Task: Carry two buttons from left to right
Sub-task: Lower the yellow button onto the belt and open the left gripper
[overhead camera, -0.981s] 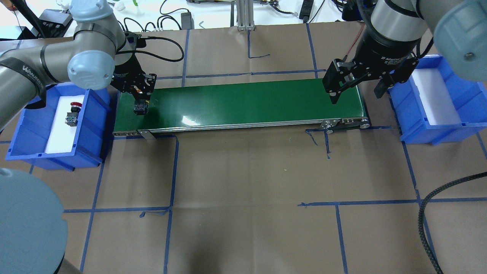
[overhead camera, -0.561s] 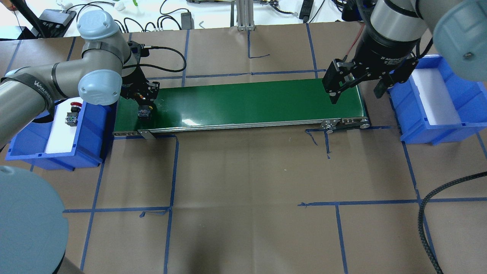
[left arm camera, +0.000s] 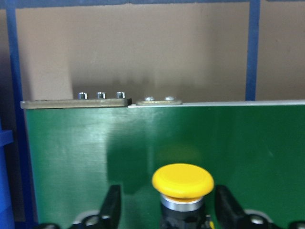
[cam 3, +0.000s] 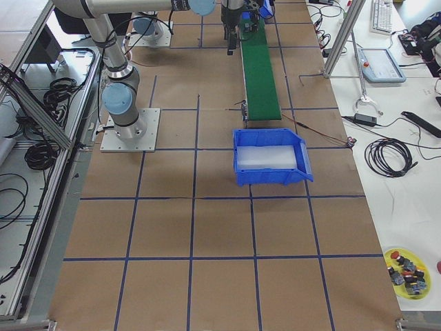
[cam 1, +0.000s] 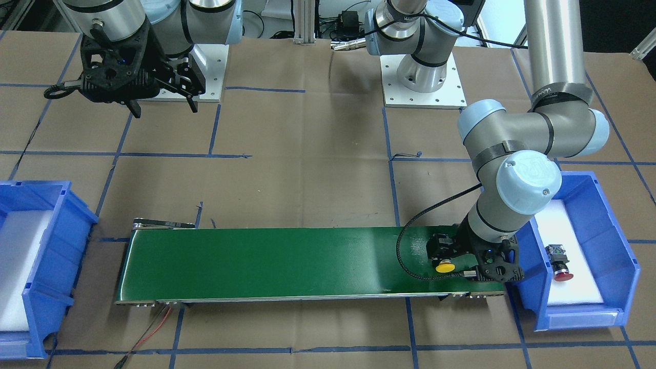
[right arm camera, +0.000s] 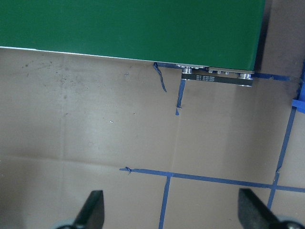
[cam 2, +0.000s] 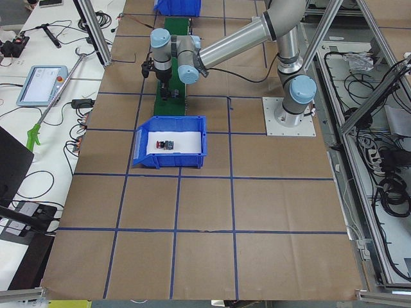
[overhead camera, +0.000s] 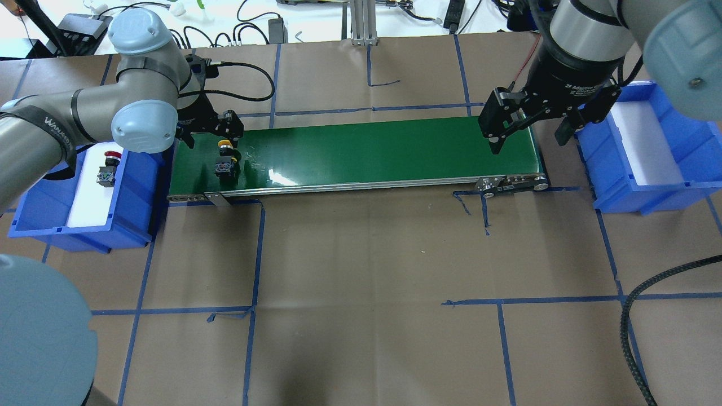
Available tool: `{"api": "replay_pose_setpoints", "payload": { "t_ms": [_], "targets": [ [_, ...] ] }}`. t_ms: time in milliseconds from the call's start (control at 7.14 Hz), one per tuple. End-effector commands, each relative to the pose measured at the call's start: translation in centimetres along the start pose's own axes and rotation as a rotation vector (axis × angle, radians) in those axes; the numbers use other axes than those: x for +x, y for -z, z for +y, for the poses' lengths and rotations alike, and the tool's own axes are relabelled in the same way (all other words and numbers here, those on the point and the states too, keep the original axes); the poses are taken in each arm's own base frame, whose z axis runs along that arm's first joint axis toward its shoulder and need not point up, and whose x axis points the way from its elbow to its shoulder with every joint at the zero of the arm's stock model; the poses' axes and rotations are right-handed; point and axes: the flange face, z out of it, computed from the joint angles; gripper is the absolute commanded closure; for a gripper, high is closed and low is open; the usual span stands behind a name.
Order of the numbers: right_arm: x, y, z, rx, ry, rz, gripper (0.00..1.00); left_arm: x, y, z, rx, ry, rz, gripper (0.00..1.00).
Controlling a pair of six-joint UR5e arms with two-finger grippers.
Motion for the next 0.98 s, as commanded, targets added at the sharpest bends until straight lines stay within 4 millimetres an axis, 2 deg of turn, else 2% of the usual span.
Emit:
{"api": "replay_pose_setpoints", "payload": {
  "t_ms": [0,140,280,420,561,841],
  "targets": [
    [0.0,-0.1,0.0,-0.002,0.000,0.000,0.00,-0.1,4.9,0.0,0.011,-0.004,-0.003,0.00],
    [0.0,0.1,0.1,0.001,0.000,0.000,0.00,-0.3,9.4,0.4,-0.013,-0.007,0.000,0.00],
    [0.0,0.0,0.0,0.000,0.000,0.000,0.00,-0.5,13.0,0.2,-0.028,-0.015,0.004,0.00],
    [0.0,0.0,0.0,0.000,0.000,0.000,0.00,-0.7,14.6,-0.6,-0.038,-0.017,0.005,0.00],
    [0.0,0.1,0.1,0.000,0.000,0.000,0.00,-1.3,15.1,-0.9,-0.036,-0.012,0.006,0.00],
    [-0.1,-0.1,0.0,-0.001,0.001,-0.002,0.00,-3.3,14.1,-1.2,-0.048,-0.039,0.003,0.00]
  ]
}}
